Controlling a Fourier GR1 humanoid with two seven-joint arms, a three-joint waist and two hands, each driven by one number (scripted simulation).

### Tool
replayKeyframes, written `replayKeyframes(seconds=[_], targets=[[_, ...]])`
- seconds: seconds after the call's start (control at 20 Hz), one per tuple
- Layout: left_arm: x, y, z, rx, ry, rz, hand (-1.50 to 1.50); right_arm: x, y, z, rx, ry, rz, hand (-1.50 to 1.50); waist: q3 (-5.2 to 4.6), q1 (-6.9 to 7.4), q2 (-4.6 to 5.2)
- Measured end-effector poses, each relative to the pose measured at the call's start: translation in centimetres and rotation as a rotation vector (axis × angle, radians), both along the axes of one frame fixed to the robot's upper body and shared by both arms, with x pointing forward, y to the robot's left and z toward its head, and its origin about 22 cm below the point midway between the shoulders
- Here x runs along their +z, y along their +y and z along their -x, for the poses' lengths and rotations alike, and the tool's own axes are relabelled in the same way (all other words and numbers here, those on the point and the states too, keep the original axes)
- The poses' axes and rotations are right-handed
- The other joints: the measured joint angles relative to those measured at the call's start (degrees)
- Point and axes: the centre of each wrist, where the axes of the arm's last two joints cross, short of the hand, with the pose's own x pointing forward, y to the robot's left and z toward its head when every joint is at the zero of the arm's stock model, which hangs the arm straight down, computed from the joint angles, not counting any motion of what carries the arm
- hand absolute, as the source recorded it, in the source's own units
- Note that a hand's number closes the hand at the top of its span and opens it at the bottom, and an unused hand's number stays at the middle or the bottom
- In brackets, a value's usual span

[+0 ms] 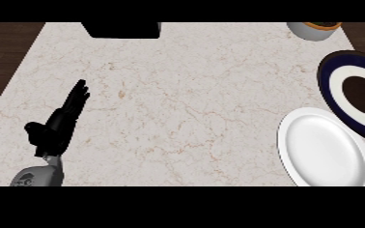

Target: Pick the tomato from the plate and place it in the plate

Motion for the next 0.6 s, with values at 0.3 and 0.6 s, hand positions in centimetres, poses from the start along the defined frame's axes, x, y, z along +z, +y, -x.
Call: replayKeyframes(seconds=[0.3, 0.6], targets=[[0.3, 0.0, 0.0, 0.003, 0.001, -0.008, 0.00, -0.8, 0.6, -3.2, -0.053, 0.032, -0.102, -1.50, 0.02, 0.07, 0.06], [-0.3, 0.4, 0.5, 0.000, 0.005, -0.003, 0.00, -1.6, 0.3, -3.8, -0.082, -0.085, -0.232, -1.50, 0.05, -0.25, 0.06]])
